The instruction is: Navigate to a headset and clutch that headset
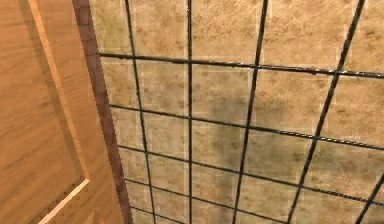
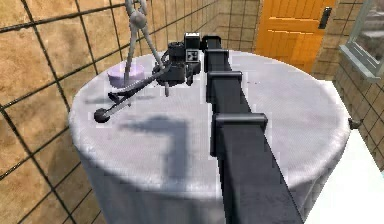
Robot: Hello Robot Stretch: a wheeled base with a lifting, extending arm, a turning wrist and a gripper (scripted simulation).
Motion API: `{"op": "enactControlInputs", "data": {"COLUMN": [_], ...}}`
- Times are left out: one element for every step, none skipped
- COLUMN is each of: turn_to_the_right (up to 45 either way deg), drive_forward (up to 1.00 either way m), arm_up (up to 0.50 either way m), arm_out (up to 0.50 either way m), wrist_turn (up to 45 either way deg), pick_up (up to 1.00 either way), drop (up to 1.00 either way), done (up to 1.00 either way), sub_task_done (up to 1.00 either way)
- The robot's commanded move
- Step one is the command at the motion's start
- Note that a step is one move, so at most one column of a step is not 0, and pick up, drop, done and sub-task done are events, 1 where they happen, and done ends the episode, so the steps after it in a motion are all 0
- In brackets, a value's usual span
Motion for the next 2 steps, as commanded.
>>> {"op": "enactControlInputs", "data": {"turn_to_the_right": [0.0, 0.0], "drive_forward": [0.00, 0.00], "arm_up": [0.00, 0.00], "arm_out": [0.00, 0.00], "wrist_turn": [45.0, 33.0], "pick_up": [0.00, 0.00], "drop": [0.00, 0.00], "done": [0.00, 0.00], "sub_task_done": [0.00, 0.00]}}
